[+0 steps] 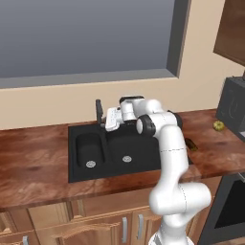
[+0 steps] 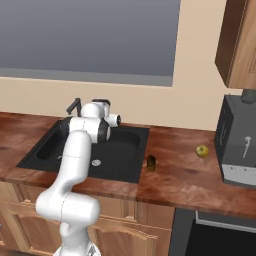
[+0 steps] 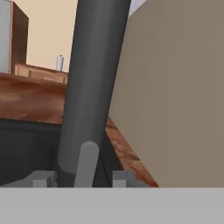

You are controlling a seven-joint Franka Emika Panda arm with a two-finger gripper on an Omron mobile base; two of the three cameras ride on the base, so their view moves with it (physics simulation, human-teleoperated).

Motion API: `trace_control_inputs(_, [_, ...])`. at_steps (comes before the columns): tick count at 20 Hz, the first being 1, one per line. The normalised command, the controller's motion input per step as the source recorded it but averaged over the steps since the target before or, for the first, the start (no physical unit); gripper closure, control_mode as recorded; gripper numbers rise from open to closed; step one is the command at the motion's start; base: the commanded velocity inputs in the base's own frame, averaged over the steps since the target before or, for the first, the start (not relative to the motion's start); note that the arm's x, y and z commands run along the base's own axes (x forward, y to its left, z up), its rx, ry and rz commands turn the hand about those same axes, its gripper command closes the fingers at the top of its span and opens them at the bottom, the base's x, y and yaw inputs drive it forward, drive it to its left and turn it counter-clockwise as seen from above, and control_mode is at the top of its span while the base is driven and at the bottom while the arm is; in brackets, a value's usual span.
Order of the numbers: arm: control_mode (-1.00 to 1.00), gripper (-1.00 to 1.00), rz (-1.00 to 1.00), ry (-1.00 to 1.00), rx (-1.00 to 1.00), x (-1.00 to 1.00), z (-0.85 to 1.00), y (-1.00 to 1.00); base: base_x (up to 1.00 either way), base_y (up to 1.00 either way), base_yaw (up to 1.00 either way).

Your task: Turn on the sink faucet. Then move the sweet potato from the counter to the sink. Turn off the sink. Move the vegetable from the sink to the pot next to the stove. Finally move the pot to the rear left burner.

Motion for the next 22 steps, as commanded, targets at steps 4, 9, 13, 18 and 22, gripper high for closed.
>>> trace_control_inputs(4, [-1.00,1.00,-0.03,0.21,0.12,0.54,0.25,0.00,0.00,0.00,0.00])
trace_control_inputs(9, [-1.00,1.00,0.00,0.22,0.05,0.25,0.18,-0.07,0.00,0.00,0.00])
trace_control_inputs(13, [-1.00,1.00,0.00,0.29,0.04,0.32,0.42,-0.30,0.00,0.00,0.00])
trace_control_inputs(18, [-1.00,1.00,0.00,0.30,0.04,0.38,0.47,-0.33,0.00,0.00,0.00])
trace_control_inputs(22, [-1.00,1.00,0.00,0.27,0.05,0.39,0.28,-0.24,0.00,0.00,0.00])
